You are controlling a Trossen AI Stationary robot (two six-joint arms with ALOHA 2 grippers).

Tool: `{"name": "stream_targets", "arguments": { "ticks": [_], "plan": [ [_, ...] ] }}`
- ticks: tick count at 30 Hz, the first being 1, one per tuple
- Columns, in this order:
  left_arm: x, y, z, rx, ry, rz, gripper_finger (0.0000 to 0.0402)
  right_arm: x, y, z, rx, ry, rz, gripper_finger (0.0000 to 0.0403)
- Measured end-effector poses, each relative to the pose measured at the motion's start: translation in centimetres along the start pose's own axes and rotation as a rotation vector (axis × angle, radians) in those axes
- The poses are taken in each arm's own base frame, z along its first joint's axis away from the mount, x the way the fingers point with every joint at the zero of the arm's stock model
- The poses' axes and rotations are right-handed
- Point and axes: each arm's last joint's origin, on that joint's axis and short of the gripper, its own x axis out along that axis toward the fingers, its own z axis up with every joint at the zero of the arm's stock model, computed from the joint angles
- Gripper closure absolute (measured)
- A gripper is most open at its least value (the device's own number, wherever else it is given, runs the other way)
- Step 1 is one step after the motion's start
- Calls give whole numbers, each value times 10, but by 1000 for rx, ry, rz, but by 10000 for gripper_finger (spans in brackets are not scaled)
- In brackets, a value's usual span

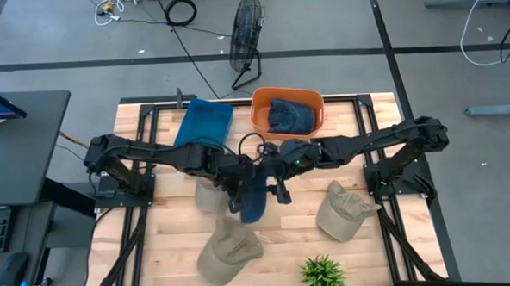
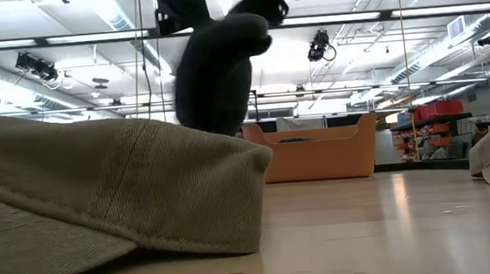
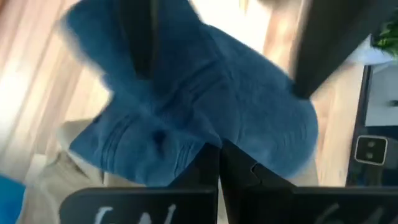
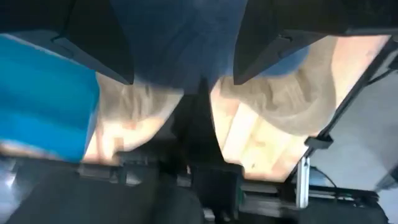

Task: Pick & Place hat
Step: Put the blue cap into the orange bin

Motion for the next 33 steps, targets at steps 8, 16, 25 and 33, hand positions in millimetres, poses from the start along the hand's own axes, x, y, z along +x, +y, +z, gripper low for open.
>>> {"name": "stream_targets", "arguments": {
  "ticks": [8, 16, 25, 33],
  "plan": [
    [-1, -1, -1, 149, 10, -29, 399, 6, -7, -8, -101, 51, 55, 126],
    [-1, -1, -1, 188, 14, -47, 400, 6, -7, 3, -226, -60, 38, 126],
    [-1, 0, 0, 201, 0, -8, 400, 16, -14, -17, -135, 92, 123, 126],
    [-1, 4, 3, 201, -23, 15, 399, 22, -14, -20, -78, 100, 121, 168]
  ]
}}
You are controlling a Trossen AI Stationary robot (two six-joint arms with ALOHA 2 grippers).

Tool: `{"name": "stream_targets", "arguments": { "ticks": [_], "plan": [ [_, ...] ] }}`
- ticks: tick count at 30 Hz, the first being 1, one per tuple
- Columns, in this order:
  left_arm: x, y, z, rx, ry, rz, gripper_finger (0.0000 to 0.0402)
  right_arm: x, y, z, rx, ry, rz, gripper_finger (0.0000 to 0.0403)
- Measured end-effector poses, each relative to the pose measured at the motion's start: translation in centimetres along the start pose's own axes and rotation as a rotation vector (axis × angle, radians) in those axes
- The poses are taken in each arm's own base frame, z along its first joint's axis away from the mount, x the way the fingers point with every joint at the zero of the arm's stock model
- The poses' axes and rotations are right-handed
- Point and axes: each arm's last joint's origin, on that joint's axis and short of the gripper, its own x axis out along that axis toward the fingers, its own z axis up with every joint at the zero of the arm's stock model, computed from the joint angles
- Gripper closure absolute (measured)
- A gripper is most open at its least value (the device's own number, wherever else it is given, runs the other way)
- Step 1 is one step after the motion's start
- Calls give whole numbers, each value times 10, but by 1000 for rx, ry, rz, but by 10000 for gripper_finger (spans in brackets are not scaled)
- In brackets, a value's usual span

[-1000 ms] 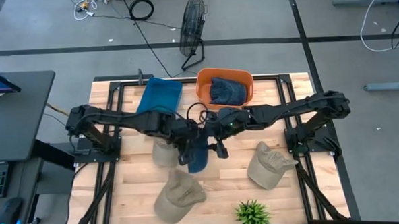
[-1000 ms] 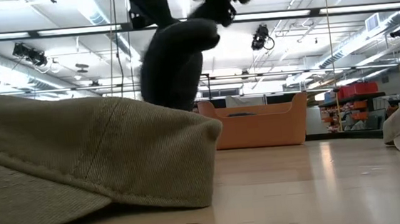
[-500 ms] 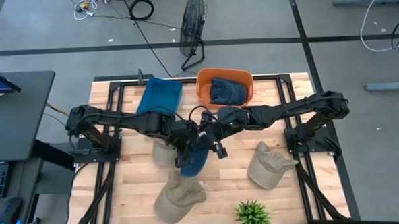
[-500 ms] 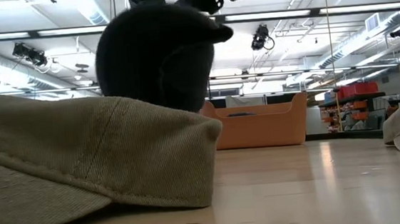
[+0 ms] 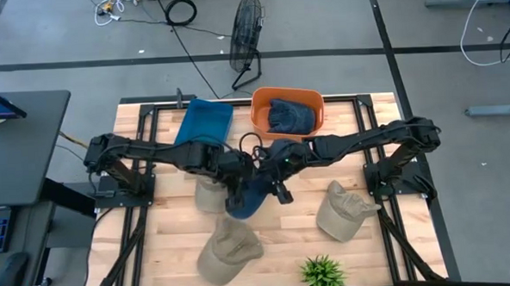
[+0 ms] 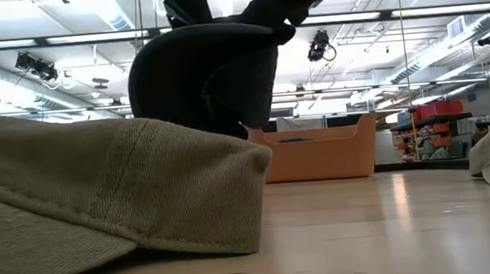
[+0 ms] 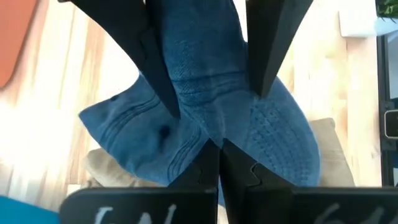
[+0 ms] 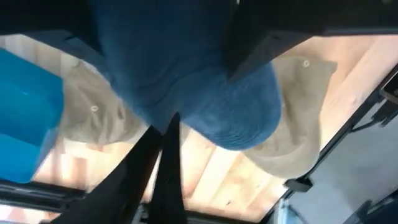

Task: Pick & Place hat
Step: Put the blue cap into the orange bin

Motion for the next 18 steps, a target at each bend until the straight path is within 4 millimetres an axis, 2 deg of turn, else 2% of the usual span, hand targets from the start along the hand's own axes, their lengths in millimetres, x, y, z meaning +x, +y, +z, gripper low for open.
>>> {"name": "stream_targets", "arguments": {
  "ticks": [4, 11, 13, 15, 18],
  "plan": [
    [0, 2, 2, -10, -13, 4, 399, 0, -1, 1, 5, -6, -31, 234],
    [0, 2, 3, -27, -27, 0, 389, -2, -1, -1, 11, 16, -30, 380],
    [0, 2, 3, -44, -29, 5, 376, -3, 0, -1, -1, 31, -48, 390],
    [0, 2, 3, -50, -31, 10, 360, -7, -1, -3, -53, 62, -92, 383],
    [0, 3, 3, -86, -36, 29, 334, -19, -1, -2, -129, 109, -204, 388]
  ]
}}
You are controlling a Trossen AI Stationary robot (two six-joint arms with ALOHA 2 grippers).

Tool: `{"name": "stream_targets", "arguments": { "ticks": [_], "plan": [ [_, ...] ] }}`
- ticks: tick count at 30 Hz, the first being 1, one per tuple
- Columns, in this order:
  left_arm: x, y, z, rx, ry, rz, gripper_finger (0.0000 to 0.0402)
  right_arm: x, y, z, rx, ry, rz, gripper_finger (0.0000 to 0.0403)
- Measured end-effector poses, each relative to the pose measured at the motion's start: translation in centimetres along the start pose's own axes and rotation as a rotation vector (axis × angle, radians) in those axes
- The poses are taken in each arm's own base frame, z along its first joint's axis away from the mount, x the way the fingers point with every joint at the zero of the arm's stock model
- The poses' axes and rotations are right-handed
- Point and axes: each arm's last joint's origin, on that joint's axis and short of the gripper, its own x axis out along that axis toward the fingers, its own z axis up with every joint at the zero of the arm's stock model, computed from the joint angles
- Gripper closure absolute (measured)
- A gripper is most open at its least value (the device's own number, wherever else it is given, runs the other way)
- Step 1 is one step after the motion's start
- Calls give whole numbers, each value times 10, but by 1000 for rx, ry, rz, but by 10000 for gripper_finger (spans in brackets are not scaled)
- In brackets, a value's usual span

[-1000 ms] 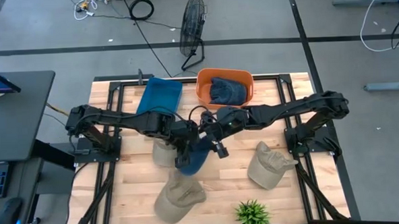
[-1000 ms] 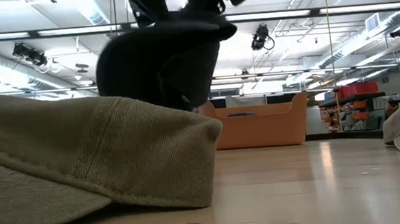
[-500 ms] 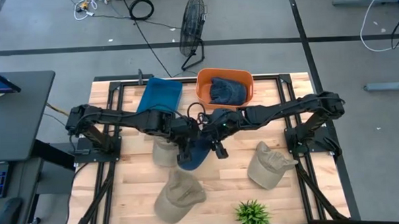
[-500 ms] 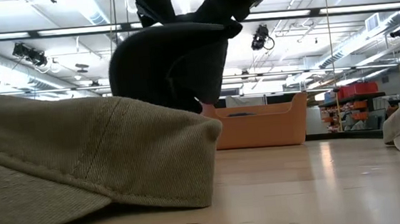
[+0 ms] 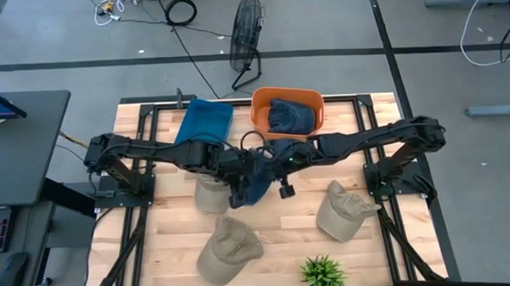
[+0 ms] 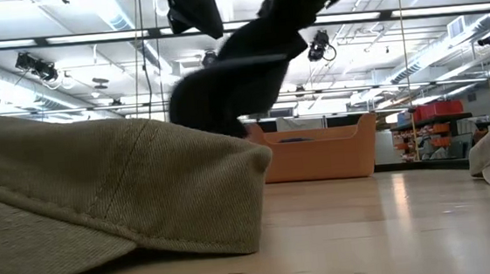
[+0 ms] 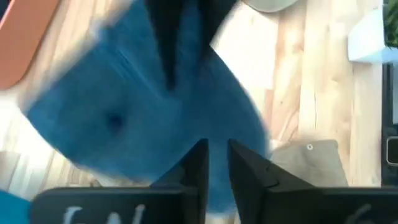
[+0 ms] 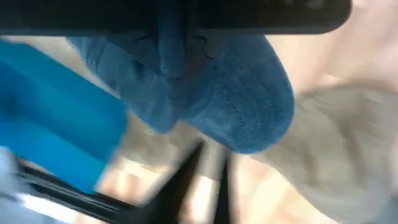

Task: Pick & Place hat
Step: Put the blue cap into the orange bin

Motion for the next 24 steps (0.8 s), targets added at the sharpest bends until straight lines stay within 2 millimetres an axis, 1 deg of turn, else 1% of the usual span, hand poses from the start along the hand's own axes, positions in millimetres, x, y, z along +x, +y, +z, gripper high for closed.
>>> {"name": "stream_targets", "arguments": {
  "ticks": [2, 5, 9, 12, 15, 18, 20, 22, 24],
  "plan": [
    [0, 1, 0, -17, -3, 22, 312, -11, -1, -1, -6, 31, -46, 394],
    [-1, 2, 0, -33, -23, 81, 277, -29, -2, -4, -11, 77, -55, 394],
    [-11, 6, 1, -65, -73, 171, 234, -58, 0, -12, -38, 188, -102, 394],
    [-19, 8, 0, -68, -98, 206, 212, -80, -4, -17, -60, 250, -226, 395],
    [-22, 8, 1, -70, -119, 220, 202, -98, -14, -17, 20, 242, -414, 395],
    [-23, 8, 1, -71, -125, 219, 201, -108, -26, -17, 154, 223, -637, 396],
    [-23, 8, 1, -72, -127, 219, 202, -111, -35, -20, 221, 231, -761, 396],
    [-23, 8, 2, -73, -132, 217, 204, -109, -46, -23, 277, 234, -818, 396],
    [-23, 8, 3, -75, -141, 214, 204, -101, -57, -28, 326, 242, -829, 396]
  ]
}}
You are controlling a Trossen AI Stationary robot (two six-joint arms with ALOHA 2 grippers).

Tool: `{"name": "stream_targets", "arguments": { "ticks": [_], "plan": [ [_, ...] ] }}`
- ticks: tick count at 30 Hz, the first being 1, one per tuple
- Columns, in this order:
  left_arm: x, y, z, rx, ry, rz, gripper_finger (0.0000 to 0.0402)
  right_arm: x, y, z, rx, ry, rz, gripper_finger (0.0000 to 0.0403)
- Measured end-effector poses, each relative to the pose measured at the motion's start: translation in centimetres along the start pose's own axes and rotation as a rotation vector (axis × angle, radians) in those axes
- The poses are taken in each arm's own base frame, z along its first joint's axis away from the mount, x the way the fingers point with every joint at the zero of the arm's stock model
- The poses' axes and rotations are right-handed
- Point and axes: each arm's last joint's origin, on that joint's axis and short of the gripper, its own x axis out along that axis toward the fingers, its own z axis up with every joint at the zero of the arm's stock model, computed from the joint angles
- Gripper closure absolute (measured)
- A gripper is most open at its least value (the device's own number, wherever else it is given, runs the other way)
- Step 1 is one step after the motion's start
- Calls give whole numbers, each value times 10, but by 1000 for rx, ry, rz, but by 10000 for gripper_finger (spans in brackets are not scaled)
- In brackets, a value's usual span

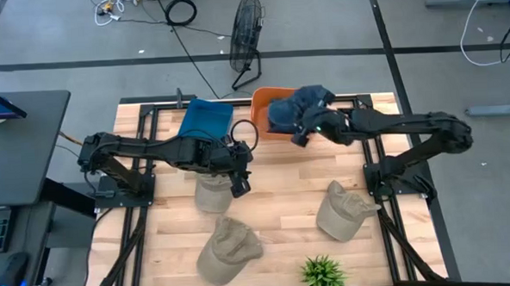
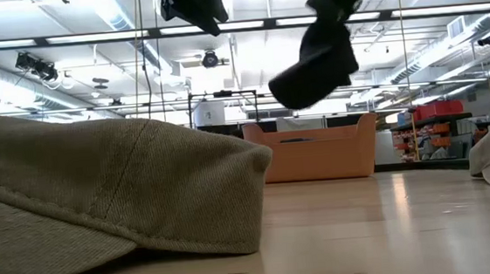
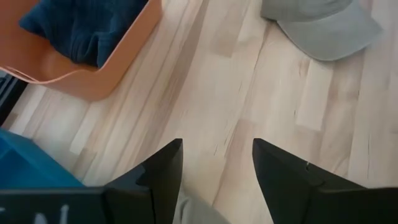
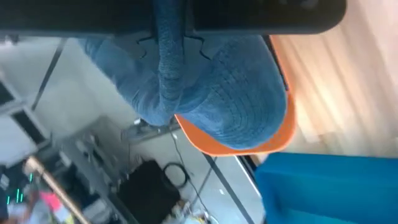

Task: Pick & Place hat
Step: Put the blue cap into the orange bin

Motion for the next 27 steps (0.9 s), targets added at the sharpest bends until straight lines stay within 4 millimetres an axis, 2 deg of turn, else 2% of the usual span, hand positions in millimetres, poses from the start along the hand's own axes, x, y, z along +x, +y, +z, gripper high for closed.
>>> {"name": "stream_targets", "arguments": {
  "ticks": [5, 8, 15, 21, 27],
  "plan": [
    [0, 0, 0, -1, -4, -2, 204, 41, 5, -1, 3, 73, -83, 396],
    [0, 0, 1, -2, -6, -2, 204, 64, 11, -4, 94, 113, -129, 396],
    [0, 0, 1, -4, -11, -4, 204, 107, 35, -8, 134, 134, -146, 396],
    [0, 0, 1, -4, -11, -4, 204, 135, 57, -15, 98, 146, -94, 387],
    [0, 0, 1, -4, -11, -4, 204, 140, 65, -29, 24, 250, -31, 347]
  ]
}}
